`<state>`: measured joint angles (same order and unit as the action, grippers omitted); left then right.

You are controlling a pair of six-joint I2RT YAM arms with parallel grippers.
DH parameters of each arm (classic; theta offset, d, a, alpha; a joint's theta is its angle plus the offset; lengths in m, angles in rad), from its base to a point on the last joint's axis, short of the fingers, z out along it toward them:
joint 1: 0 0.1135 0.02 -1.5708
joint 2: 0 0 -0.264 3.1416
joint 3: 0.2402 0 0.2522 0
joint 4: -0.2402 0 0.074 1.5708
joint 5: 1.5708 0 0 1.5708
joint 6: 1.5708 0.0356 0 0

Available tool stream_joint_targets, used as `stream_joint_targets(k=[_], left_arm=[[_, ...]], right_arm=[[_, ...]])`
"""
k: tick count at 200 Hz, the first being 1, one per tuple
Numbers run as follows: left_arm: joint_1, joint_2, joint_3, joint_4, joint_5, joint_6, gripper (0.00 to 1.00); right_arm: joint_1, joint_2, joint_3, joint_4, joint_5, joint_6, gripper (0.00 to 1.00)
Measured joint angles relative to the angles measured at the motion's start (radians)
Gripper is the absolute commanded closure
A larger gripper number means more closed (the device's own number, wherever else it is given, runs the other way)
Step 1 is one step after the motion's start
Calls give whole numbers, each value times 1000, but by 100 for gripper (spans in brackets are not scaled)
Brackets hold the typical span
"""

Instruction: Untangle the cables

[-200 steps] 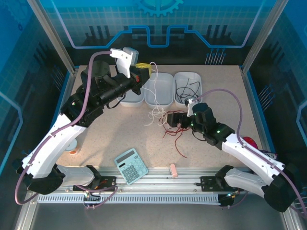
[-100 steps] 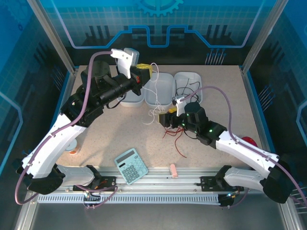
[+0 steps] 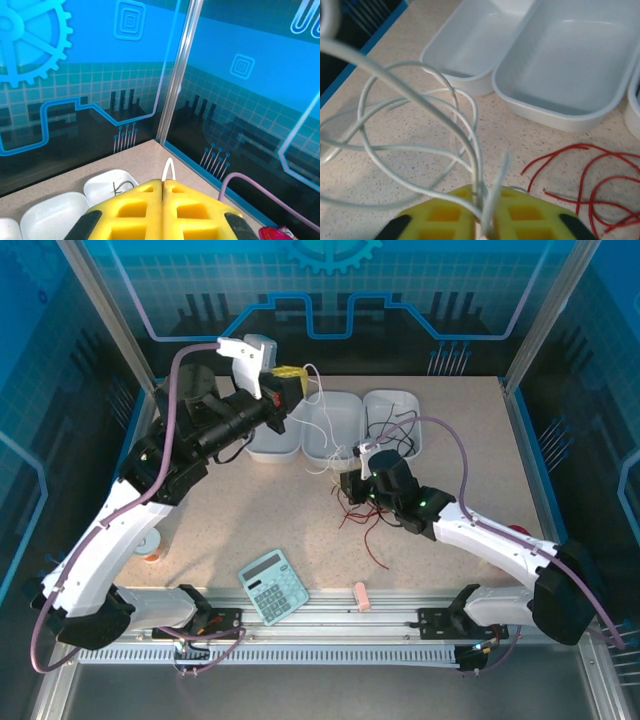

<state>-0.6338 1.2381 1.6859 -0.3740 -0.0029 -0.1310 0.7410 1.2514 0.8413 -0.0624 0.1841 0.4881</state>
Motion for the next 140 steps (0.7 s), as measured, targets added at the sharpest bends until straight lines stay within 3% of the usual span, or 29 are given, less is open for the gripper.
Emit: stream_joint_targets(k=[70,88,140], left_arm=[[98,-23,63,24,-26,0,100],[106,-26,89,43,-30,2,100],[114,-28,137,69,-35,3,100]], right_arm=[[-22,-33,-151,-79,59,89,84],[-34,-42,-171,-110,71,106,100],[-68,-43,-174,-137,69,131,100]])
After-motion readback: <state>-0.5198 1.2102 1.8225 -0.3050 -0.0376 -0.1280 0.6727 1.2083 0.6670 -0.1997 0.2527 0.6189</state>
